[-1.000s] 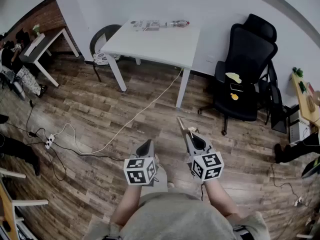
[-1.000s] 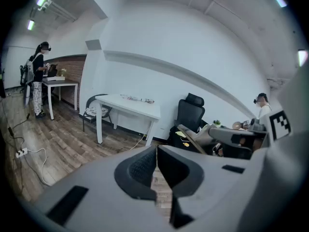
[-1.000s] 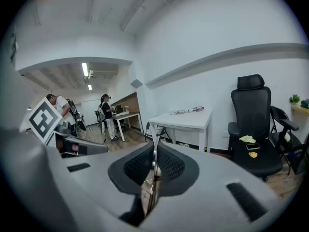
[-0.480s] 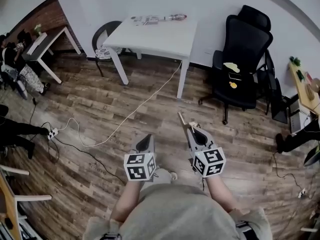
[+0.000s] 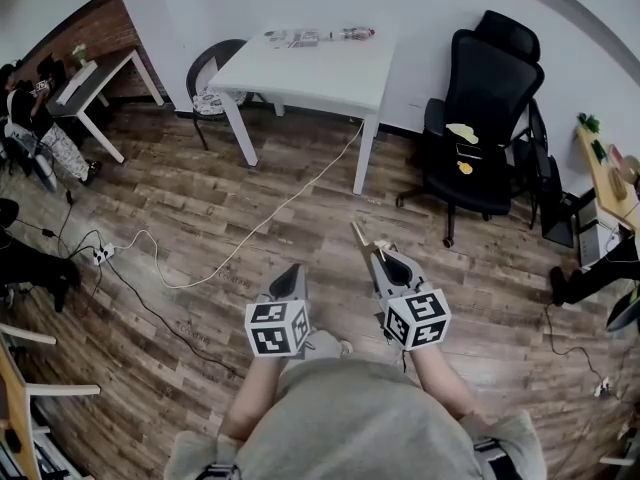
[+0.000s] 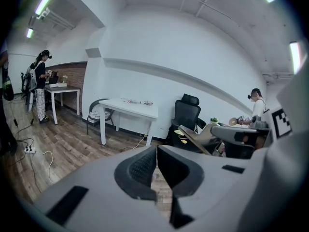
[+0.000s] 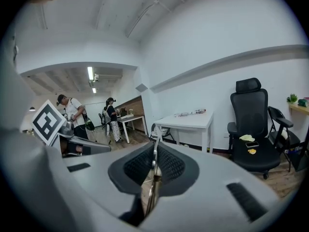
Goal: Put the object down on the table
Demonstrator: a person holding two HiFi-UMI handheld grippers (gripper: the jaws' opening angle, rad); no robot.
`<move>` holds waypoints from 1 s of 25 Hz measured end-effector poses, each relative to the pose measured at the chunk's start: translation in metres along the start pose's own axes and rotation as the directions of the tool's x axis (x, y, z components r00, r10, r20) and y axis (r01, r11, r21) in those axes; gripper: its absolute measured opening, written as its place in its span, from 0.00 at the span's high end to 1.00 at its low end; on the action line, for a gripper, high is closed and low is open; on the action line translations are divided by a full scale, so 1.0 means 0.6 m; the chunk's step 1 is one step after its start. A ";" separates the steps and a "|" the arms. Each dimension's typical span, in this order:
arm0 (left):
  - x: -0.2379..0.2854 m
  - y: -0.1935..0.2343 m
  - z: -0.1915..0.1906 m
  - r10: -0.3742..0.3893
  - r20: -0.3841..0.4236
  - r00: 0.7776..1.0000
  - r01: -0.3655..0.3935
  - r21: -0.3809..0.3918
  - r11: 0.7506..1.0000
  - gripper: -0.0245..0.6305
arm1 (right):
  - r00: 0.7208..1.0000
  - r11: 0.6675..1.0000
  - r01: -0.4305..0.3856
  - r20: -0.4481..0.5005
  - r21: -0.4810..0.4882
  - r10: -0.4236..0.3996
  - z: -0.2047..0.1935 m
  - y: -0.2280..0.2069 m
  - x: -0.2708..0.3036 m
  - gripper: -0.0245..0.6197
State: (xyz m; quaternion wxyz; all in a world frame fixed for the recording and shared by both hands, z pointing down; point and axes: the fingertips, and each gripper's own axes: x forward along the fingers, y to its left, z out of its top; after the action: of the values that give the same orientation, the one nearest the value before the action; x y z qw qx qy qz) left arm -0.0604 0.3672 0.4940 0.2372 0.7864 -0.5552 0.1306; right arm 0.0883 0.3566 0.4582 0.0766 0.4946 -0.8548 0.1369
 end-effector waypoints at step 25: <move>0.074 0.003 0.007 -0.015 -0.029 0.999 0.014 -0.024 1.000 0.95 | 1.000 1.000 0.008 -0.003 0.009 -0.008 0.014 -0.051 0.060 0.93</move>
State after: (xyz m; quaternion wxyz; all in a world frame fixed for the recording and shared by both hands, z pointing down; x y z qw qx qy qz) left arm -0.0470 0.3281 0.5116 0.2559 0.7855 -0.5474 0.1336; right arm 0.0969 0.3094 0.4648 0.0762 0.4983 -0.8520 0.1413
